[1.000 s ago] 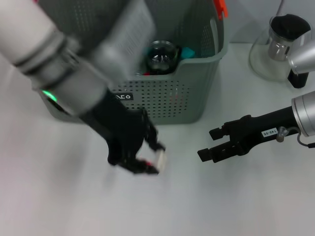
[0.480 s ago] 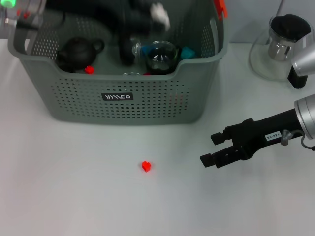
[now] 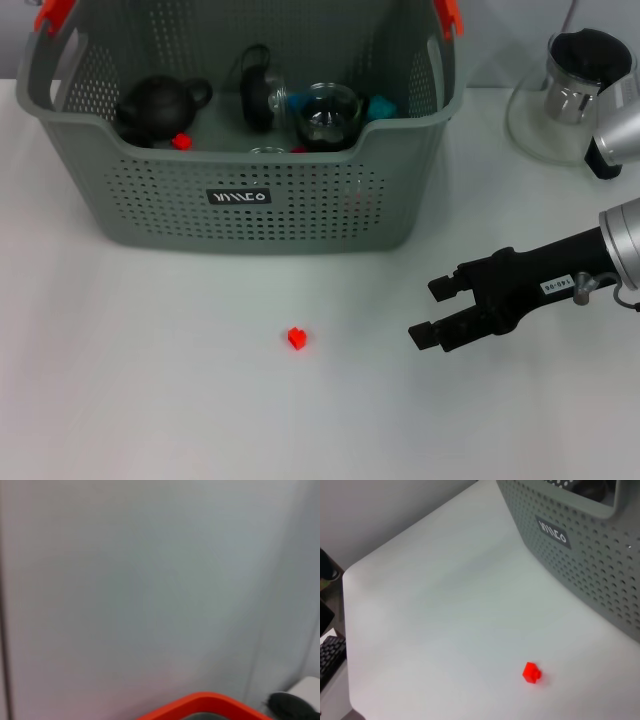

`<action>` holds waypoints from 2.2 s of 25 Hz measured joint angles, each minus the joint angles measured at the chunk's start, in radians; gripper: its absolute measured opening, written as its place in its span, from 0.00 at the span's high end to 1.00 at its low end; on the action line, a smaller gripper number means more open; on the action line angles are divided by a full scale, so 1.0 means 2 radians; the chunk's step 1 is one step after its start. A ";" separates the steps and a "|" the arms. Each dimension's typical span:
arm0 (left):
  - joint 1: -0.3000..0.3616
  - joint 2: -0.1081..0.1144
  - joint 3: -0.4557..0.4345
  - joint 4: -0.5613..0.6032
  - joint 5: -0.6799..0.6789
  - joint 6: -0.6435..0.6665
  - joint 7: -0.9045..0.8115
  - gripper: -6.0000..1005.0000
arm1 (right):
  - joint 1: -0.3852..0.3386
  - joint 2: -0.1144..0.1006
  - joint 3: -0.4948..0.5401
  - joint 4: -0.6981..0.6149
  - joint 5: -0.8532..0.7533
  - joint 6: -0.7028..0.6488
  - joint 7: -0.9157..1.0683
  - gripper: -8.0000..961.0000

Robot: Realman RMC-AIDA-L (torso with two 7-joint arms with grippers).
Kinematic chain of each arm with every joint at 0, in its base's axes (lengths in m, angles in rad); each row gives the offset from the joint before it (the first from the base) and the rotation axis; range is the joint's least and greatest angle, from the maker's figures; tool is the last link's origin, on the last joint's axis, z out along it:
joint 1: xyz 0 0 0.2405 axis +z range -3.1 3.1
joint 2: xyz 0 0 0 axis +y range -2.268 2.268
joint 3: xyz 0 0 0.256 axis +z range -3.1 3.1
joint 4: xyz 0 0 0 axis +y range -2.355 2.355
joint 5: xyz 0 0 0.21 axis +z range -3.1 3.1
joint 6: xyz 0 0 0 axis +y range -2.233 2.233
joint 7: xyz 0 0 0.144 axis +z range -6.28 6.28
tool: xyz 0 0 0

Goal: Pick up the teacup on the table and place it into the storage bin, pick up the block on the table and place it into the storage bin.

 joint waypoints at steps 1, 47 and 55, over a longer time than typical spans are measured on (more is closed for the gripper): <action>0.000 0.000 0.000 0.000 0.000 0.000 0.000 0.59 | 0.000 0.000 0.000 0.000 0.000 -0.001 -0.001 0.04; 0.173 -0.076 0.415 0.287 0.194 0.211 -0.165 0.04 | 0.003 -0.002 0.004 0.000 -0.001 0.002 -0.001 0.04; 0.128 -0.075 0.443 0.219 0.206 0.183 -0.267 0.04 | 0.009 -0.002 0.000 -0.006 -0.026 -0.013 -0.013 0.04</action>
